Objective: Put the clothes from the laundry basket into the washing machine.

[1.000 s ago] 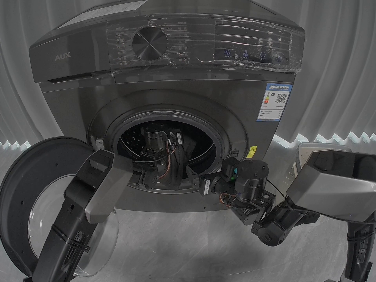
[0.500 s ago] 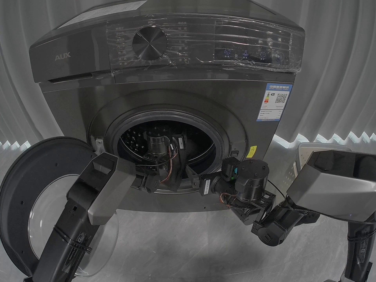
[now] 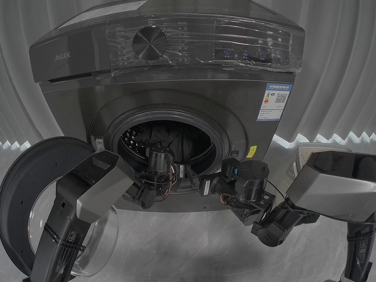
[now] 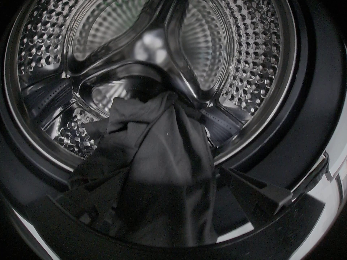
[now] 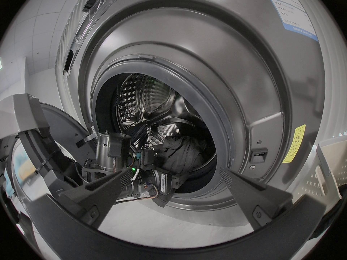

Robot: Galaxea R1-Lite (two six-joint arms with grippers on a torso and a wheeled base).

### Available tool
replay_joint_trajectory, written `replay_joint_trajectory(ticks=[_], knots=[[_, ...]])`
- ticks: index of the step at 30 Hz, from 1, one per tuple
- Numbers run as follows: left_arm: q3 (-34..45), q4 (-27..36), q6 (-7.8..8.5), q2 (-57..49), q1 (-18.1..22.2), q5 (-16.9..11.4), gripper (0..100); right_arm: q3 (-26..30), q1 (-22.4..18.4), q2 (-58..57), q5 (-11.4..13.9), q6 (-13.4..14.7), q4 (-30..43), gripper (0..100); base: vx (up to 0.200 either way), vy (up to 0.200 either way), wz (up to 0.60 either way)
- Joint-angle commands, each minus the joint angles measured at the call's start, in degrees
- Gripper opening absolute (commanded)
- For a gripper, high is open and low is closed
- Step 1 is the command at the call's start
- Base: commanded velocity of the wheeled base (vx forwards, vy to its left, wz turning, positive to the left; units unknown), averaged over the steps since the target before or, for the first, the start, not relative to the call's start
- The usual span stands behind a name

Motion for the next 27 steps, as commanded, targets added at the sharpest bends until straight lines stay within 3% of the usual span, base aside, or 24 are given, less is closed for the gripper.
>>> replay_joint_trajectory(ticks=[1,3,4,12,17,24,27], knots=[[1.36,-0.33,0.05,0.53,0.00,-0.20,100,-0.04,0.02,0.25,-0.01,-0.01,-0.06,100,0.000,0.000,0.00],[0.92,-0.60,0.05,0.97,0.09,-0.20,100,-0.04,0.02,0.42,-0.01,-0.01,-0.15,100,0.000,0.000,0.00],[0.92,-0.60,0.05,0.97,0.09,-0.20,0,-0.04,0.02,0.42,-0.01,-0.01,-0.15,100,0.000,0.000,0.00],[-1.19,-0.07,0.23,1.67,0.35,-0.20,0,-0.48,0.10,0.60,0.16,-0.01,-0.23,100,0.000,0.000,0.00],[-10.59,1.78,-1.62,3.60,1.93,0.76,0,-0.39,0.54,0.42,0.16,-0.01,-0.23,100,0.000,0.000,0.00],[-26.31,1.42,-1.53,9.67,3.16,4.80,0,-0.39,0.54,0.16,0.08,-0.01,-0.23,100,0.000,0.000,0.00],[-26.31,1.86,-1.36,10.46,3.78,4.80,0,-0.30,0.63,-0.28,-0.01,-0.01,-0.23,100,0.000,0.000,0.00]])
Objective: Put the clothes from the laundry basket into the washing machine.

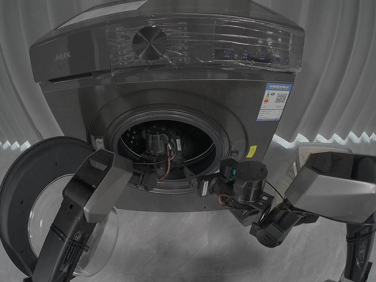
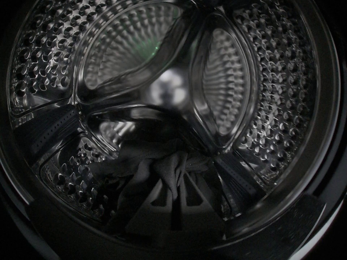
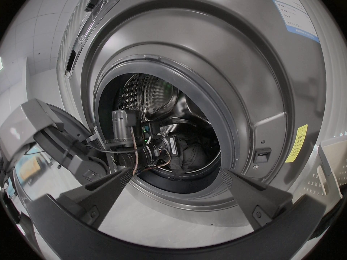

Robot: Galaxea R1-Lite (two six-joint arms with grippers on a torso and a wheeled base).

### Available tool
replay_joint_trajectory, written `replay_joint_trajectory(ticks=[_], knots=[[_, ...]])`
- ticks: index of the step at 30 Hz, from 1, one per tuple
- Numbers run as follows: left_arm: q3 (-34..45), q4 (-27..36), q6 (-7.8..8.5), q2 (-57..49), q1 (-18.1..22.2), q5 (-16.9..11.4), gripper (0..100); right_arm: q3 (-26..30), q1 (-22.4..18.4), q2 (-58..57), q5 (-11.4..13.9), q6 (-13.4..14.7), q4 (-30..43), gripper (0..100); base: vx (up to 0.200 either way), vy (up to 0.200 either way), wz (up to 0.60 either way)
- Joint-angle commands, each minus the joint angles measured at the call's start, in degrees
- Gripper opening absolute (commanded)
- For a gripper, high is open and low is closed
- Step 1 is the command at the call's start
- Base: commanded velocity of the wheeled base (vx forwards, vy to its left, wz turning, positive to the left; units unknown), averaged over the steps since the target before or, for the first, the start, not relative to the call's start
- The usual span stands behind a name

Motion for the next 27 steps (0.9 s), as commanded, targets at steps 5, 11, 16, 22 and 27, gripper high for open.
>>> replay_joint_trajectory(ticks=[5,11,16,22,27], knots=[[-5.63,0.00,0.22,5.18,1.61,1.20,0,0.18,0.27,-0.98,-0.12,-0.01,-0.04,100,0.000,0.000,0.00],[-5.63,-0.27,0.13,5.09,2.14,1.28,0,0.09,0.36,-0.55,-0.12,-0.01,-0.04,100,0.000,0.000,0.00],[-5.63,-0.62,0.22,5.35,2.14,1.28,0,0.09,0.36,-0.46,-0.12,-0.01,-0.04,100,0.000,0.000,0.00],[-5.63,-2.11,-0.48,5.09,1.44,1.37,100,0.09,0.36,-0.55,-0.12,-0.01,-0.04,100,0.000,0.000,0.00],[-4.77,-1.50,-0.13,1.57,0.21,1.37,100,0.18,0.36,-0.81,-0.12,-0.01,-0.04,100,0.000,0.000,0.00]])
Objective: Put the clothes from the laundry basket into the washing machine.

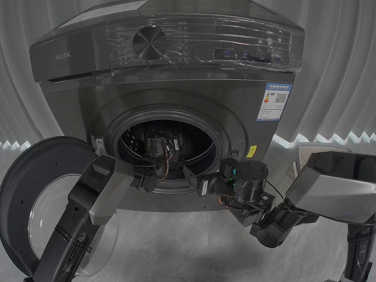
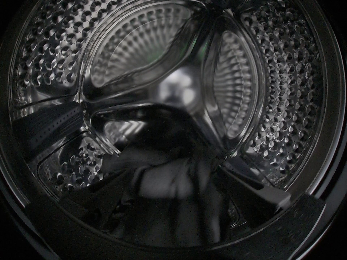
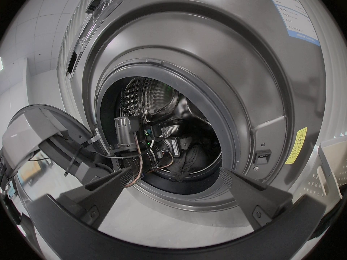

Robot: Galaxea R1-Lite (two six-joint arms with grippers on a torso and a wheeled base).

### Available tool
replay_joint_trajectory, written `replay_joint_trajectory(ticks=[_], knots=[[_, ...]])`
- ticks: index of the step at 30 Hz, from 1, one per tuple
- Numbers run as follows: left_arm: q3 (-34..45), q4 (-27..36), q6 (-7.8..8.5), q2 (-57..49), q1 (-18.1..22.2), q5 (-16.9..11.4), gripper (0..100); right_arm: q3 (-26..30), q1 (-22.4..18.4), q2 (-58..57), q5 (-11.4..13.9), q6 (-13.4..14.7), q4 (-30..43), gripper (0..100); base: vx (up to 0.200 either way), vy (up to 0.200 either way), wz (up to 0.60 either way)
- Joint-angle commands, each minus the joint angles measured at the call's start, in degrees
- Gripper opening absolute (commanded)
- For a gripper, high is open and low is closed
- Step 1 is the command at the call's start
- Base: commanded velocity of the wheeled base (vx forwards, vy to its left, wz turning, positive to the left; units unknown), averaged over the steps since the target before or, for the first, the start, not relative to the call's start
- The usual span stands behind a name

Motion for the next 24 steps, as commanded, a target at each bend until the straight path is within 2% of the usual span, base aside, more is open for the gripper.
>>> replay_joint_trajectory(ticks=[1,6,9,11,17,18,24], knots=[[2.41,0.89,0.34,-3.89,-0.96,-0.08,100,0.02,0.03,-0.30,0.01,-0.01,-0.04,100,0.000,0.000,0.00],[11.72,2.83,0.87,-7.85,-1.75,-1.40,100,0.19,-0.06,-0.30,0.10,-0.01,-0.04,100,0.000,0.000,0.00],[15.85,2.56,2.10,-8.20,-2.10,-2.89,100,0.19,0.03,-0.21,0.10,-0.01,-0.04,100,0.000,0.000,0.00],[17.08,2.56,2.89,-8.02,-2.10,-2.89,100,0.19,0.03,-0.21,0.10,-0.01,-0.04,100,0.000,0.000,0.00],[16.56,2.74,3.85,-5.48,-2.01,-2.89,100,0.19,0.03,-0.21,0.10,-0.01,-0.04,100,0.000,0.000,0.00],[16.29,2.83,3.94,-5.12,-2.01,-2.89,0,0.11,0.03,-0.21,0.10,-0.01,-0.04,100,0.000,0.000,0.00],[14.27,3.09,4.12,-3.98,-1.75,-2.63,0,0.11,0.03,-0.12,0.19,-0.01,-0.13,100,0.000,0.000,0.00]])
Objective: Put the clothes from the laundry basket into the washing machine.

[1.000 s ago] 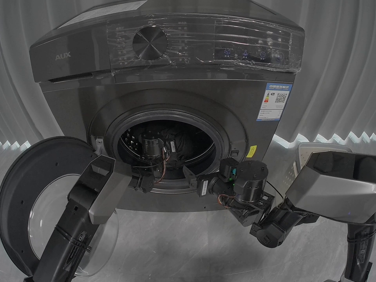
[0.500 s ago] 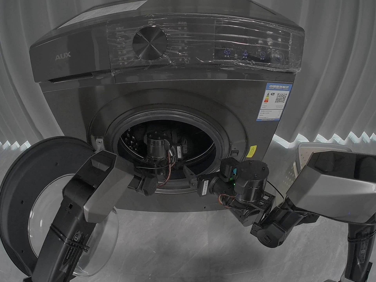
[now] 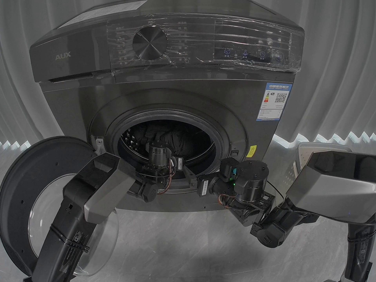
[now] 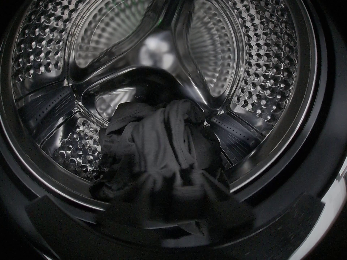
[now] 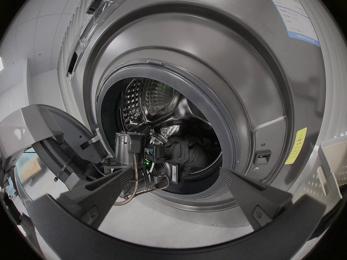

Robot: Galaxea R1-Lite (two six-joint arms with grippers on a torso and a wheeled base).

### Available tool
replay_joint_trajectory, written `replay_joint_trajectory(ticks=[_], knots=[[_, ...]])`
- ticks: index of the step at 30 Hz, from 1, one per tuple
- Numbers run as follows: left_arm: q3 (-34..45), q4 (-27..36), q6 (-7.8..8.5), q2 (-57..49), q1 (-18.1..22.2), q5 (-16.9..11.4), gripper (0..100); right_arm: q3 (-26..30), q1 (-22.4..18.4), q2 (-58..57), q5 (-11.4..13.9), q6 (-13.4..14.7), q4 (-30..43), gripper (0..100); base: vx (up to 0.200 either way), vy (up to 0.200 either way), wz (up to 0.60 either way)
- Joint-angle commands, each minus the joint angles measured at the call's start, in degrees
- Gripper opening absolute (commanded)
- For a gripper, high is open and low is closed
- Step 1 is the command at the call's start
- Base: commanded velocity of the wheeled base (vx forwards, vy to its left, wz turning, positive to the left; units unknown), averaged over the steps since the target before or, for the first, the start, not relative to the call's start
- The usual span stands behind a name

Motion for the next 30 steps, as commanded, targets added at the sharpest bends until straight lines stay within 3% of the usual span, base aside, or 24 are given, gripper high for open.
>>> replay_joint_trajectory(ticks=[1,10,11,27,28,30], knots=[[-1.35,0.22,-0.09,1.21,0.18,0.41,0,-0.02,0.03,0.07,0.03,-0.01,-0.01,100,0.000,0.000,0.00],[-12.52,-0.13,-0.61,5.25,1.85,2.43,0,-0.19,0.03,0.16,0.03,-0.01,-0.10,100,0.000,0.000,0.00],[-15.31,-0.57,-0.26,7.72,2.73,4.28,0,-0.10,0.03,0.07,-0.06,-0.01,-0.10,100,0.000,0.000,0.00],[-15.31,-2.42,-0.53,7.63,3.25,4.45,0,-0.02,0.11,-0.10,-0.06,-0.01,-0.10,100,0.000,0.000,0.00],[-15.31,-2.77,-0.61,7.54,3.25,4.45,100,0.07,0.03,-0.10,-0.06,0.08,-0.10,100,0.000,0.000,0.00],[-15.31,-3.56,-1.14,6.75,2.81,4.45,100,0.07,0.03,-0.02,-0.06,0.08,-0.10,100,0.000,0.000,0.00]])
